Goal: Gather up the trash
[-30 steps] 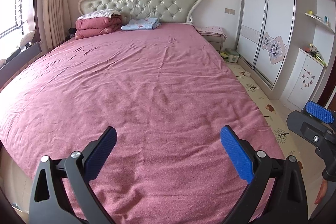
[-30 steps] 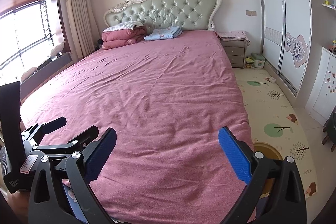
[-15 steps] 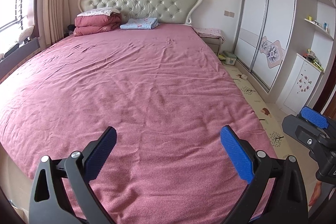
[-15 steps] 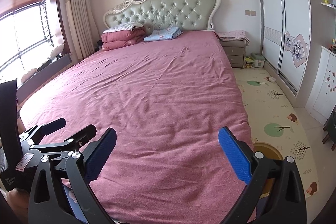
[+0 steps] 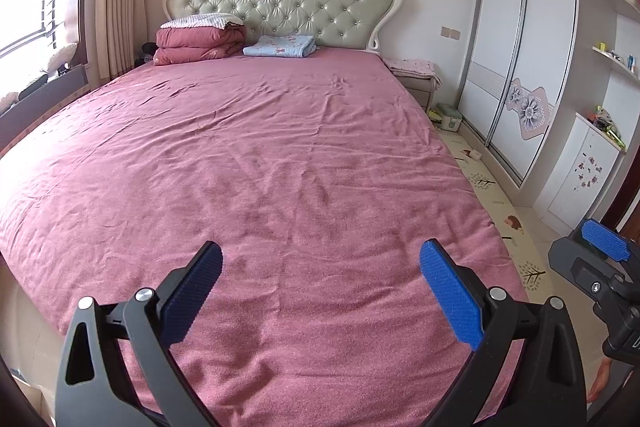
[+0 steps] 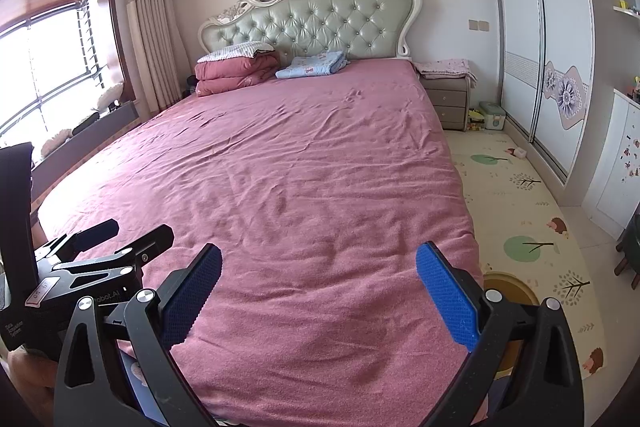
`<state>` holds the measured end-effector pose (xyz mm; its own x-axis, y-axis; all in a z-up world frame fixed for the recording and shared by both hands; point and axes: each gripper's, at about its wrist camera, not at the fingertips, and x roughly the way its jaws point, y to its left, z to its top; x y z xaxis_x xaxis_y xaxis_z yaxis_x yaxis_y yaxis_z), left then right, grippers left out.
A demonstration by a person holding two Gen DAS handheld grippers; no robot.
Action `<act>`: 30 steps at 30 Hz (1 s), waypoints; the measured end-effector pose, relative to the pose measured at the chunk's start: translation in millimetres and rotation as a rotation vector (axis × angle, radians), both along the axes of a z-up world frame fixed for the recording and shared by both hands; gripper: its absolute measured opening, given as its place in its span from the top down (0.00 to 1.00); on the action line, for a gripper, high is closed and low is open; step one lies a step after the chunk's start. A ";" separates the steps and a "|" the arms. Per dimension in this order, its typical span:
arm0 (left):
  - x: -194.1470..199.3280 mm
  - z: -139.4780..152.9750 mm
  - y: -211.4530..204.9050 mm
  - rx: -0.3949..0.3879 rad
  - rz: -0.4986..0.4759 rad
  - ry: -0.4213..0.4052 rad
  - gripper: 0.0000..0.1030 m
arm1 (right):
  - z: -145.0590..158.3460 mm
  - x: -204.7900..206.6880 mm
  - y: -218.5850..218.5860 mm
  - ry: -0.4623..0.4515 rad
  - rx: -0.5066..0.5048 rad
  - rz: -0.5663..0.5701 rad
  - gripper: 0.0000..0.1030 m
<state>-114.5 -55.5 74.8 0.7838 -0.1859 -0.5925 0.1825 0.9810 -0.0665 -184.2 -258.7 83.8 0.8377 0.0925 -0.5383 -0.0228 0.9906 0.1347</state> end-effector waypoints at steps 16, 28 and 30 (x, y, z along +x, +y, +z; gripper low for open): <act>-2.8 4.5 -1.4 0.015 0.000 -0.019 0.04 | -0.3 0.0 -0.4 0.002 -0.001 -0.002 0.09; -4.8 5.7 -1.1 0.025 0.010 -0.026 0.04 | -3.6 0.9 -1.9 0.001 0.001 -0.002 0.09; -5.2 5.7 -1.0 0.026 0.009 -0.028 0.04 | -4.0 1.6 -2.0 0.005 -0.001 0.000 0.09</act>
